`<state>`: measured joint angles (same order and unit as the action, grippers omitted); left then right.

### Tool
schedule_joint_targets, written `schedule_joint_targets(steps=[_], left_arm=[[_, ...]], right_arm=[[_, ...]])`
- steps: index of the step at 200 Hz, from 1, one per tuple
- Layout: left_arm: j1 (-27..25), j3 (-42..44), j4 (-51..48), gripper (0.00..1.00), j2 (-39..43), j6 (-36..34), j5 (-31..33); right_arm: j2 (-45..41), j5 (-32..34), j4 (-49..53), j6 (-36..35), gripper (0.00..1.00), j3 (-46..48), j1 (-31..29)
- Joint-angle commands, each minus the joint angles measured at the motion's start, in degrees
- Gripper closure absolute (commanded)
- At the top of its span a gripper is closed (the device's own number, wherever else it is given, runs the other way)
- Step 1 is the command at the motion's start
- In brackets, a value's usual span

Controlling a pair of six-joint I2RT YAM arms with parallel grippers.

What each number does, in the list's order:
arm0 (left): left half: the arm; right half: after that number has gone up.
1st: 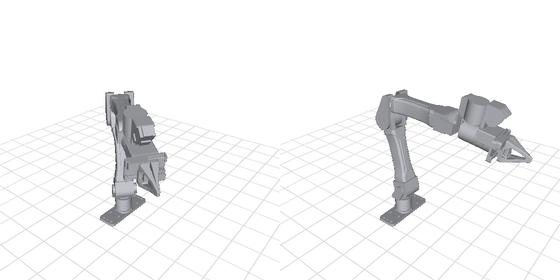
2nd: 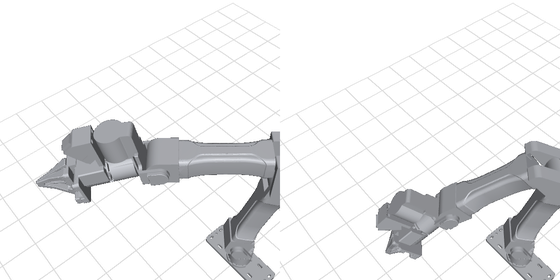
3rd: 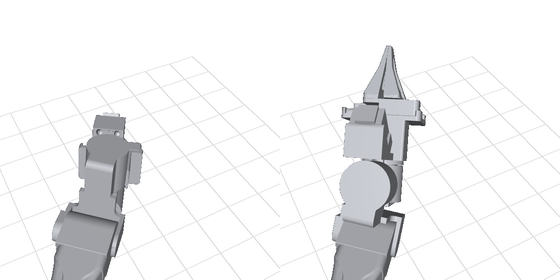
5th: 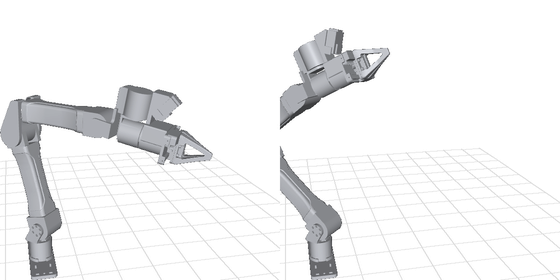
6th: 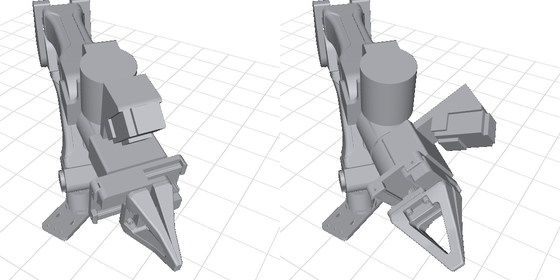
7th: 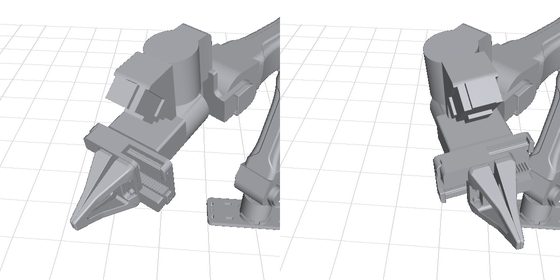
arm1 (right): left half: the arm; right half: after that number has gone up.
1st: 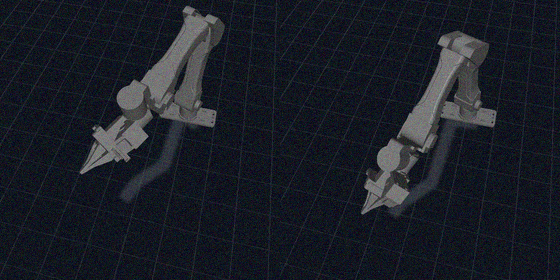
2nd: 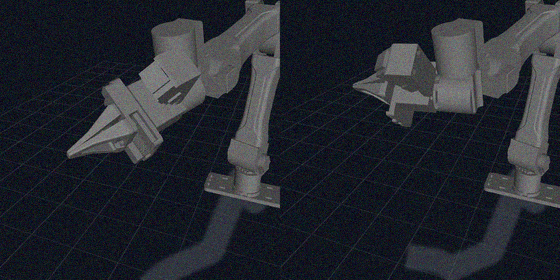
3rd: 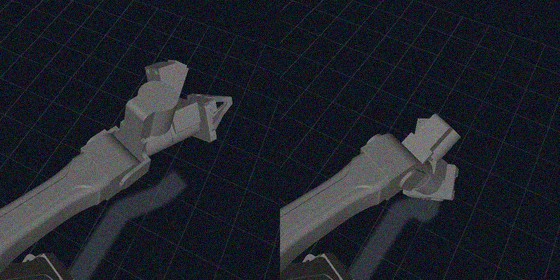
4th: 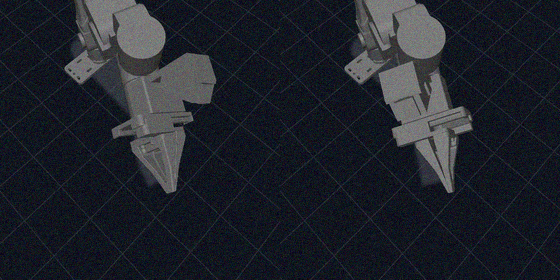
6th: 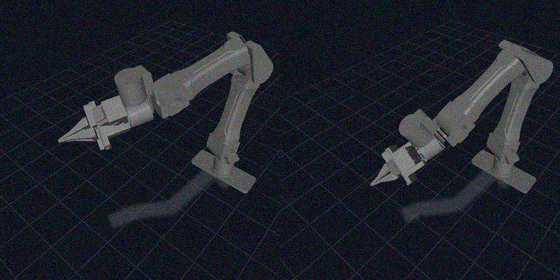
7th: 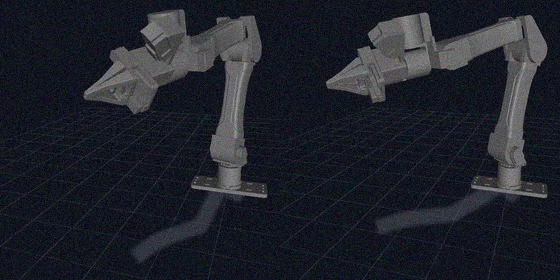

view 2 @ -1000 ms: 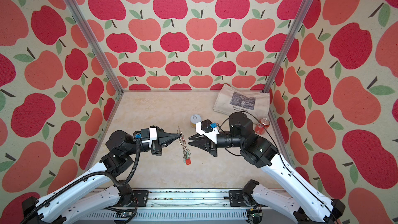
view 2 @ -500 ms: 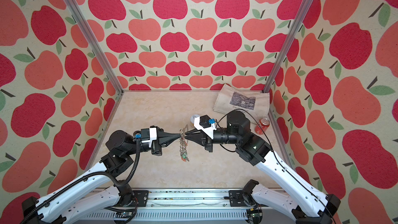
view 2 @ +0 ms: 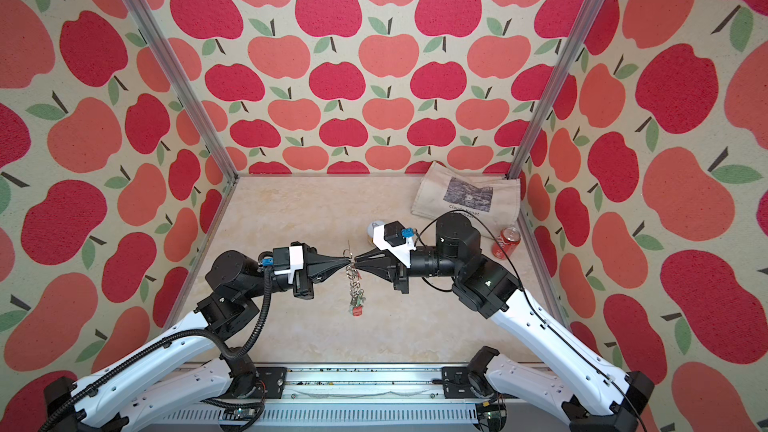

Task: Put the keys on the keyring

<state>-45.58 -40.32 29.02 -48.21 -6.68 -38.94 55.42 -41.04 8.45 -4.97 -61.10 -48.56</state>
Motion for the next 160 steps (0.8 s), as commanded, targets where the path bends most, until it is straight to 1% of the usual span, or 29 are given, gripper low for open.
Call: schedule_joint_targets(steps=[1,35,114,160], left_arm=[[0.3,-1.1,2.8,1.00,-0.1,1.3,-1.4],[0.3,-1.0,3.0,1.00,-0.1,1.4,-1.4],[0.2,-1.2,3.2,1.00,0.5,1.3,-1.4],[0.1,-1.2,3.4,1.00,0.5,1.3,-1.5]], right_arm=[[-0.3,-1.5,-1.6,1.4,0.86,0.8,0.5],[0.0,-1.8,-1.3,1.3,0.89,0.7,0.4],[0.4,-2.1,-0.8,1.5,0.86,0.8,0.4],[0.3,-2.1,-1.2,1.7,0.86,1.0,0.4]])
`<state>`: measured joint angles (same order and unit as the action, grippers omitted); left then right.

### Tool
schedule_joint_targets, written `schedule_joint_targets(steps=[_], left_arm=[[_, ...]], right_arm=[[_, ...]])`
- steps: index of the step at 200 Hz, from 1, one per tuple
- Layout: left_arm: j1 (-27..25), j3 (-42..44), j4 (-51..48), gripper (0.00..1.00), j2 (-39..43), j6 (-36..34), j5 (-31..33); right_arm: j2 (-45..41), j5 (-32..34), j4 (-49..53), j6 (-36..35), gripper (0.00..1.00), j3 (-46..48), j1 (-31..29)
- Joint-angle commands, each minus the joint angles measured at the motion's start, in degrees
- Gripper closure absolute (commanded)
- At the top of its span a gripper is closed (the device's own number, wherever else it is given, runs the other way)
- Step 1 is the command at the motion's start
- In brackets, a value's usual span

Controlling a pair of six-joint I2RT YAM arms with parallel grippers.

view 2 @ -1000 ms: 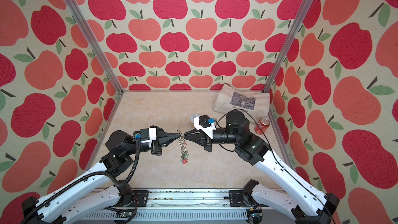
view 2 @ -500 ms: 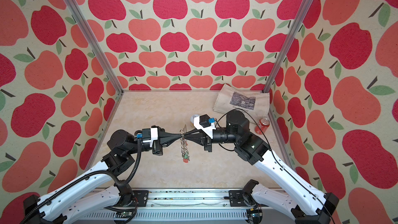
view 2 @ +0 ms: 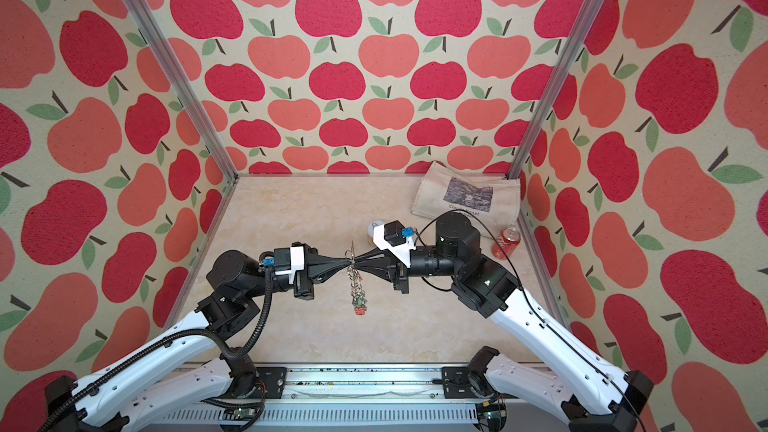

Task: Put the keys on the keyring

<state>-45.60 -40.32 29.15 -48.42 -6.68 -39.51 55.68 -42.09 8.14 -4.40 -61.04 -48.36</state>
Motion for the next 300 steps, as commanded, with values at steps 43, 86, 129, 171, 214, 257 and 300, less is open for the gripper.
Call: schedule_joint_targets(steps=[43,86,129,171,214,257,300], left_arm=[[0.0,-1.2,3.3,1.00,0.7,1.3,-1.0],[-0.1,-1.3,3.1,1.00,0.5,1.2,-1.1],[-0.2,-1.3,3.1,1.00,0.7,1.1,-1.0],[-0.4,-1.3,2.8,1.00,1.1,1.0,-0.6],[-0.4,-2.4,-4.1,1.00,2.5,0.9,2.3],[-0.4,-5.7,-18.4,0.65,5.7,-1.9,8.1],[-0.7,-17.0,-38.3,0.60,1.9,-8.2,9.1]], right_arm=[[0.2,-1.2,-1.1,1.3,0.86,1.1,0.2],[0.0,-1.2,-1.6,1.5,0.86,1.3,0.2],[-0.4,-1.2,-2.0,1.7,0.96,1.5,0.2],[-0.1,-1.9,-1.7,1.9,1.00,1.5,0.1],[0.0,1.5,9.0,-3.5,1.00,-3.1,0.1],[2.9,5.6,25.8,-10.1,1.00,-11.0,0.1],[6.5,10.1,35.7,-13.8,1.00,-16.8,-1.0]])
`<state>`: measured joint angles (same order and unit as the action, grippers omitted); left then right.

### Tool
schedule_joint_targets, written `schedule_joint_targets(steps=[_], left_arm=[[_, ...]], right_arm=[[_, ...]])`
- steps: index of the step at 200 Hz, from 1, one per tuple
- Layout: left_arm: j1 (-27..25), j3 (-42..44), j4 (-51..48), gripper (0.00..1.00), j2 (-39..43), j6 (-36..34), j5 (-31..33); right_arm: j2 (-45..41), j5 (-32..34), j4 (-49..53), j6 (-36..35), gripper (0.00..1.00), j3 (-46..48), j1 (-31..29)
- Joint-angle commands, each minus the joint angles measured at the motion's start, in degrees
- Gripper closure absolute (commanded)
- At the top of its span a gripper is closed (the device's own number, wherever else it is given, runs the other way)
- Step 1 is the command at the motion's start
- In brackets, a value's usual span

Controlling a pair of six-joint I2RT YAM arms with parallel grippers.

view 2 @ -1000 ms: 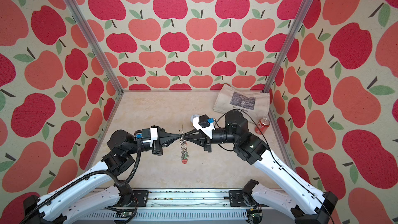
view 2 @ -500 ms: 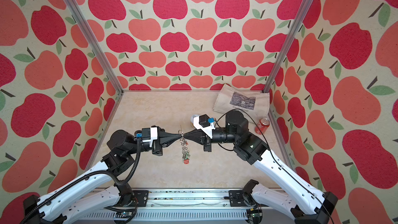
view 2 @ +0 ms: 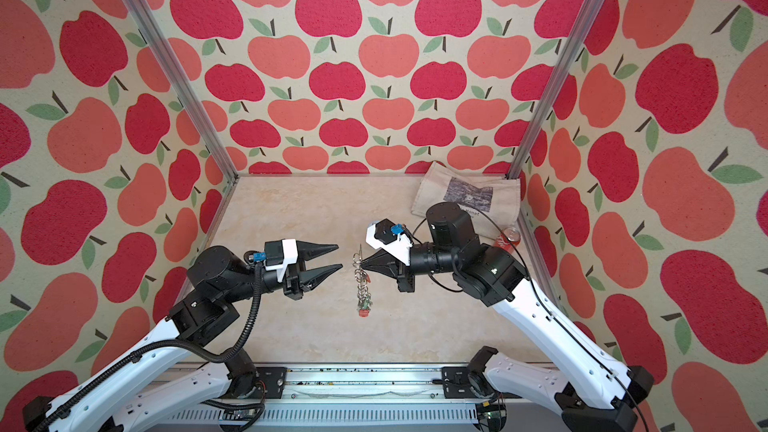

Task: Put the keys on the keyring

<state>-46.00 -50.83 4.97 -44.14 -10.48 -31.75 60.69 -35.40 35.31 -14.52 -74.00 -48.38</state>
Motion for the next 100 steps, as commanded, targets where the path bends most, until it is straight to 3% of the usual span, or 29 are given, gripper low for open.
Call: schedule_joint_targets(steps=[1,34,100], left_arm=[[-0.4,-6.7,-14.7,0.60,-2.6,-4.5,1.2],[-0.6,-11.9,-22.4,0.63,-7.3,-4.7,-2.1],[-0.5,-13.4,-24.4,0.72,-10.8,-4.7,-5.5]], right_arm=[[1.6,3.5,8.8,-3.7,1.00,-4.0,-1.0],[4.2,7.3,12.9,-5.6,1.00,-7.2,-2.5],[6.1,9.1,15.2,-6.3,1.00,-9.8,-3.2]])
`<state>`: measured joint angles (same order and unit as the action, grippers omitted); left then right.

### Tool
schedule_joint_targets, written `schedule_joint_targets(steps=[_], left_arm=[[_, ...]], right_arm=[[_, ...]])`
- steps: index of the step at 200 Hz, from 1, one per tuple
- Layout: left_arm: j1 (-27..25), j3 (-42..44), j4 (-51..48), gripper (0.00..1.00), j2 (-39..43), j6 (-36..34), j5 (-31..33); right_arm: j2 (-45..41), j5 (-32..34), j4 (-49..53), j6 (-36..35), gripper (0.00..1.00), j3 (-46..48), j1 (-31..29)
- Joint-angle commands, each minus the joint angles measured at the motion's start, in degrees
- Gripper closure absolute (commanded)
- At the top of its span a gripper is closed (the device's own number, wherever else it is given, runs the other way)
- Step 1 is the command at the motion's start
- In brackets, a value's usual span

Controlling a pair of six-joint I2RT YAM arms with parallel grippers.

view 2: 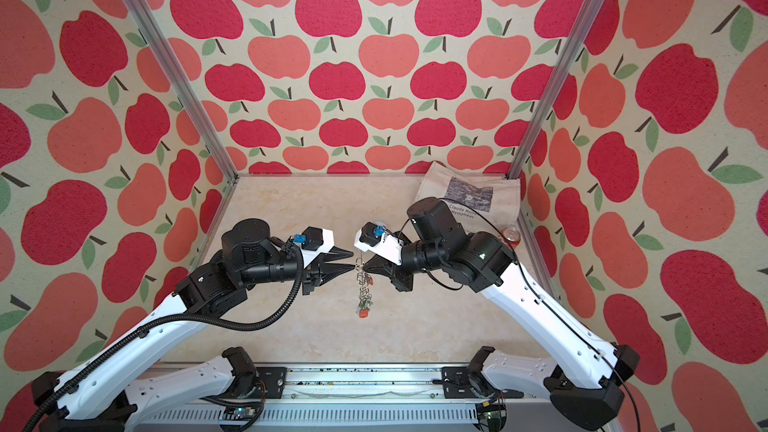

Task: Put the keys on the keyring

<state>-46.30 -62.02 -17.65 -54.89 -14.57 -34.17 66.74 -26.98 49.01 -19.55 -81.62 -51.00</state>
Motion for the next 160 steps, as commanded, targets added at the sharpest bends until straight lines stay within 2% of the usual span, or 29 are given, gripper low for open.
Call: schedule_joint_targets(steps=[1,70,160], left_arm=[[-0.2,-2.2,-1.8,0.72,0.1,-0.6,-3.1],[-0.2,-2.1,0.6,0.81,-2.5,1.0,-6.7],[-0.1,-1.2,3.0,0.79,-3.5,2.0,-6.2]], right_arm=[[0.1,0.7,1.5,-1.2,1.00,-2.1,-0.6],[-0.1,0.1,0.4,-0.8,1.00,-1.7,-0.6],[-0.7,-1.1,-0.1,-1.1,1.00,-0.9,-0.9]])
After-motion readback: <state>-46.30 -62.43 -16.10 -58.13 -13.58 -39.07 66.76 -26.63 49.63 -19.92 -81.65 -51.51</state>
